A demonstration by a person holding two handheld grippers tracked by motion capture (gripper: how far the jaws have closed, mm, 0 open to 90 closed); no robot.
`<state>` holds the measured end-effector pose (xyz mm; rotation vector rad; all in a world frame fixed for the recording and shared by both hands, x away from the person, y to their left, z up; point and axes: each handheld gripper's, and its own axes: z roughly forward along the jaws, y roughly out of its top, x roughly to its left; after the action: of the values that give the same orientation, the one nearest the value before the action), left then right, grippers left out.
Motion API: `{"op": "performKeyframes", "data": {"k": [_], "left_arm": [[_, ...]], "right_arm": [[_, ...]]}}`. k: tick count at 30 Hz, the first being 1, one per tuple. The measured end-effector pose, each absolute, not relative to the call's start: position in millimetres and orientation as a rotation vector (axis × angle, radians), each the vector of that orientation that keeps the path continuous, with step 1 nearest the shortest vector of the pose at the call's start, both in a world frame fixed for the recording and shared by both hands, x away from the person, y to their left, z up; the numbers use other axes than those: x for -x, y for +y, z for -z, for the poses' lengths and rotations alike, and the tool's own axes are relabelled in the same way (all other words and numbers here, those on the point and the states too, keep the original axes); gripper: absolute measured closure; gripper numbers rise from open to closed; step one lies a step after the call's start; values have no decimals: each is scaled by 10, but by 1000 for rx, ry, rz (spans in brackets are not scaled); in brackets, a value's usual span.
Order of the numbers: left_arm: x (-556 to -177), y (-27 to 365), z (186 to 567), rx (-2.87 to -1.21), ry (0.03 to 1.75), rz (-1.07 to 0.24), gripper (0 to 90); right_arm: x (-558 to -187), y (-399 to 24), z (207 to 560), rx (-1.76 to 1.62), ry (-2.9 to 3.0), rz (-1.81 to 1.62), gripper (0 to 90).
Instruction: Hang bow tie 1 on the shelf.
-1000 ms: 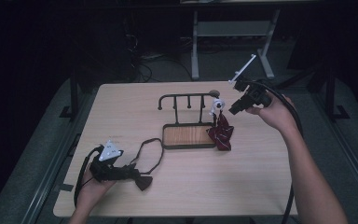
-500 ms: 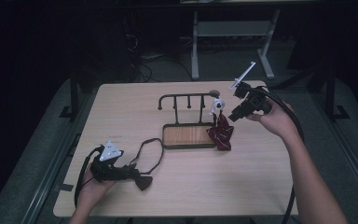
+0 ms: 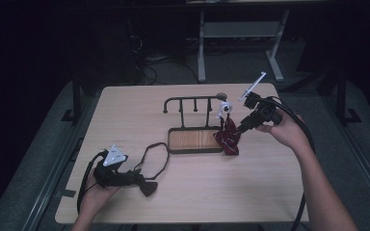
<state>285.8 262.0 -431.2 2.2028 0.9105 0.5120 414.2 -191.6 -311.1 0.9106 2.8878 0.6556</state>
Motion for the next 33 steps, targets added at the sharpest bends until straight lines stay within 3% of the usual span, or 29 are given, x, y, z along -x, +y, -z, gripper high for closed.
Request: {"op": "performKeyframes", "data": {"k": [33], "left_arm": [[-2860,2627,4316,-2204,915,-514,292]], "right_arm": [[-3922,-2052,3475,-943,2921,-718,572]]}}
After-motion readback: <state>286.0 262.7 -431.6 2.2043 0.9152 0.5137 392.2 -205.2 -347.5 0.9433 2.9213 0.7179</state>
